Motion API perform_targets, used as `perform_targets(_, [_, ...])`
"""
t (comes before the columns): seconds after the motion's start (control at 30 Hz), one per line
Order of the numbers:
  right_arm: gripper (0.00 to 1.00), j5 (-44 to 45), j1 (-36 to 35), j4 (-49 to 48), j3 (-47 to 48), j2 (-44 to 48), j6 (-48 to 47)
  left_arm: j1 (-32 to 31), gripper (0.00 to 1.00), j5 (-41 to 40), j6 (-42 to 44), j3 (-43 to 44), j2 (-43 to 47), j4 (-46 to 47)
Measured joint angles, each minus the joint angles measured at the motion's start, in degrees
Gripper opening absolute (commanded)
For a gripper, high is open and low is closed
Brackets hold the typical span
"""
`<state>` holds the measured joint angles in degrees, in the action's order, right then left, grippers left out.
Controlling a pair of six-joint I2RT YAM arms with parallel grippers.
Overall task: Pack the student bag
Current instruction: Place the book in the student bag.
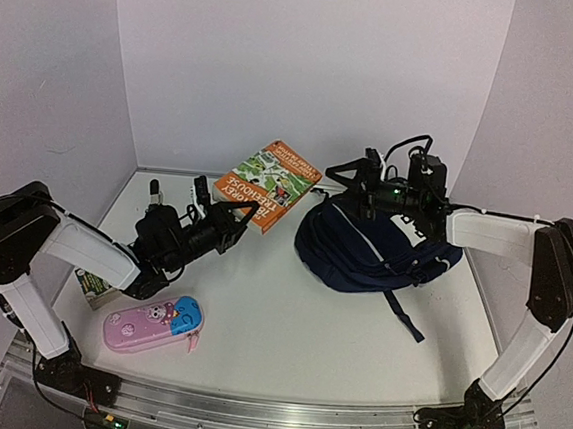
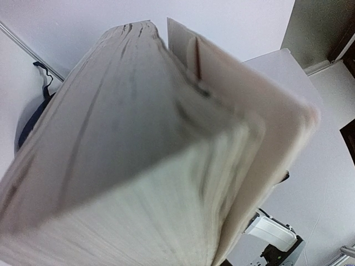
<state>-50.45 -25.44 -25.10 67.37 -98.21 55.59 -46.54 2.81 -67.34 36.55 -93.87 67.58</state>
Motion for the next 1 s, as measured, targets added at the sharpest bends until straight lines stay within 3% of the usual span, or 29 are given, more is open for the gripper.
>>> perform_targets(0.3, [0.98,0.03,1.28,4.75,0.02,0.37,-4.06,0.0,0.0,-1.39,1.33,-2.46,4.22,-4.37])
perform_targets(0.43, [0.98,0.4,1.8,12.04,1.96,0.37,-8.97,0.14,0.0,-2.57,2.07,-3.34,7.04,-8.83])
perform_targets(0.83, [0.98,6.15,2.87,45.65,28.79,-5.42,-35.33,0.85,0.0,-8.75,8.71,3.18,20.79,-42.96])
perform_targets(1.0, [0.98,11.08,2.9,54.02,31.5,-7.97,-43.58,0.85,0.0,-10.68,9.74,5.66,22.21,-51.4])
